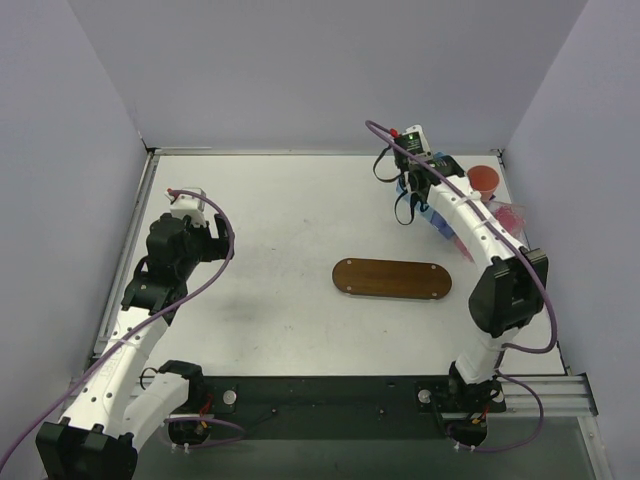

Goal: Prepare toiletry sets of a toothbrush and toothpaste on the tray

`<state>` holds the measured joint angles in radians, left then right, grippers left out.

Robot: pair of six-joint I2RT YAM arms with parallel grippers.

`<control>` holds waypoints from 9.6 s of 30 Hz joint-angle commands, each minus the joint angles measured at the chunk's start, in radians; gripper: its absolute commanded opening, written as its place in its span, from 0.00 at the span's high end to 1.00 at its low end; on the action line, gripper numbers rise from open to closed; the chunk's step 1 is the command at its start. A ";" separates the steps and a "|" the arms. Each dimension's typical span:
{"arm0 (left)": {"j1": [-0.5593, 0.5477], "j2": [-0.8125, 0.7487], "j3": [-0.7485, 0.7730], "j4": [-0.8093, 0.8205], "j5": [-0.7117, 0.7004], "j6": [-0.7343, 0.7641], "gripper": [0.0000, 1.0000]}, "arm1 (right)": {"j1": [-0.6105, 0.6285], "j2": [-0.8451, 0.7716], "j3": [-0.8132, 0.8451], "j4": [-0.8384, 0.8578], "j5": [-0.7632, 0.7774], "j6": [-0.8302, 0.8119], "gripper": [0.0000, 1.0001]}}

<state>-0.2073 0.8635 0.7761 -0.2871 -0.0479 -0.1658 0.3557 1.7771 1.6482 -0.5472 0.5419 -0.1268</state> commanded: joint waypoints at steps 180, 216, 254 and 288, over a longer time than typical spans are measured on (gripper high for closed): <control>-0.035 -0.014 -0.014 0.040 -0.067 0.002 0.09 | -0.509 -0.196 -0.289 0.133 -0.434 0.167 0.55; -0.035 0.020 -0.017 0.043 -0.072 0.005 0.09 | -0.563 -0.163 -0.360 0.176 -0.533 0.181 0.77; -0.037 -0.020 -0.031 0.072 -0.066 0.012 0.09 | -0.508 -0.430 -0.354 0.165 -0.497 0.263 1.00; -0.722 0.652 0.499 0.496 0.407 0.764 0.09 | -0.080 -0.584 -0.337 0.148 -1.094 0.452 1.00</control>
<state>-0.9184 1.4879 1.1957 0.1268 0.3222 0.5114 0.2653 1.2297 1.3170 -0.4381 -0.4915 0.3016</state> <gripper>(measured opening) 0.903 0.019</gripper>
